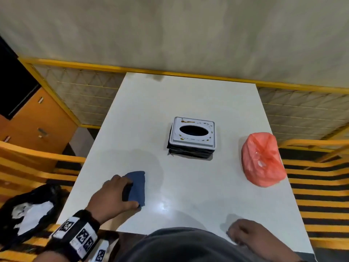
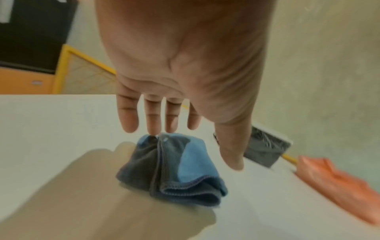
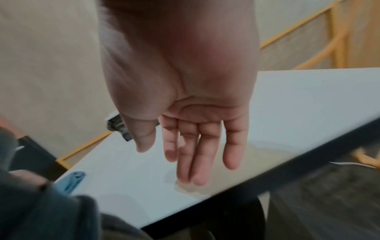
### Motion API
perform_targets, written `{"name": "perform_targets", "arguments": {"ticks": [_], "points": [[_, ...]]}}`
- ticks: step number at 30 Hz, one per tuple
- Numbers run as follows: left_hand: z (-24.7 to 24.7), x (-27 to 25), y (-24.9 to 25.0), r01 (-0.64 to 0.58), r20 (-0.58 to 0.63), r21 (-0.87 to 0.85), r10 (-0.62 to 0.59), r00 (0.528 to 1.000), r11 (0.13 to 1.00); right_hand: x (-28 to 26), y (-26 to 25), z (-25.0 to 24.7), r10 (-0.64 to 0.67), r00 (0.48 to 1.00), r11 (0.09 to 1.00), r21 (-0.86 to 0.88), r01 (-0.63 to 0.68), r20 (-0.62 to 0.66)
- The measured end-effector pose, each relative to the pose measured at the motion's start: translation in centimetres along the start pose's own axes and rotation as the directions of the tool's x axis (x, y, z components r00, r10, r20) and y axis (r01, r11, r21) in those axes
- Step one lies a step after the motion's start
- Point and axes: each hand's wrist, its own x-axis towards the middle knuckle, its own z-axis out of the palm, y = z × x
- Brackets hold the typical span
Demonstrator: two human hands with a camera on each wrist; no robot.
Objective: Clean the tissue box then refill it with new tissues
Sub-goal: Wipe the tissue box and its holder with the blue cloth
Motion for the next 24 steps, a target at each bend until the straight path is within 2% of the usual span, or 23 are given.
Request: {"name": "perform_targets", "arguments": {"ticks": [3, 5, 9, 11, 13, 15, 17, 20, 22, 24], "points": [[1.5, 1.7, 1.1, -0.039, 0.057, 0.165, 0.030, 0.998, 0.986, 1.5, -3.0, -0.8, -0.114, 0.993, 0.993, -0.027, 0.113, -0.035], [2.2, 2.8, 1.1, -0.042, 0.043, 0.148, 0.036, 0.998, 0.988, 2.5, -4.3, -1.5, -0.171, 0.984, 0.985, 0.013, 0.172, -0.058], [1.5, 4.2, 2.0, -0.039, 0.038, -0.100, 0.043, 0.998, 0.994, 5.1, -7.8, -2.1, -0.229, 0.970, 0.960, 0.143, 0.240, -0.086], [0.7, 4.5, 3.2, -0.074, 0.031, -0.306, 0.088, 0.996, 0.949, 5.9, -9.4, -2.3, -0.234, 0.969, 0.954, 0.174, 0.245, -0.080], [-0.2, 4.8, 5.1, -0.170, -0.019, -0.455, 0.181, 0.983, 0.874, 6.5, -11.0, -2.4, -0.242, 0.969, 0.943, 0.220, 0.248, -0.052], [-0.9, 4.8, 7.3, -0.277, -0.089, -0.521, 0.271, 0.959, 0.808, 6.9, -12.4, -2.5, -0.232, 0.973, 0.931, 0.290, 0.223, -0.004], [-1.4, 4.7, 9.9, -0.387, -0.193, -0.512, 0.337, 0.922, 0.767, 7.1, -13.5, -2.6, -0.197, 0.980, 0.880, 0.447, 0.159, 0.040], [-1.8, 4.6, 13.5, -0.570, -0.288, -0.448, 0.492, 0.821, 0.689, 7.4, -14.5, -2.9, -0.205, 0.978, 0.773, 0.619, 0.136, 0.041], [-1.8, 4.6, 15.1, -0.640, -0.258, -0.432, 0.593, 0.763, 0.635, 7.8, -14.2, -3.3, -0.200, 0.978, 0.692, 0.700, 0.179, -0.052], [-2.5, 5.3, 15.6, -0.658, -0.241, -0.429, 0.623, 0.744, 0.619, 7.8, -13.5, -4.0, -0.149, 0.969, 0.664, 0.707, 0.245, -0.196]]}}
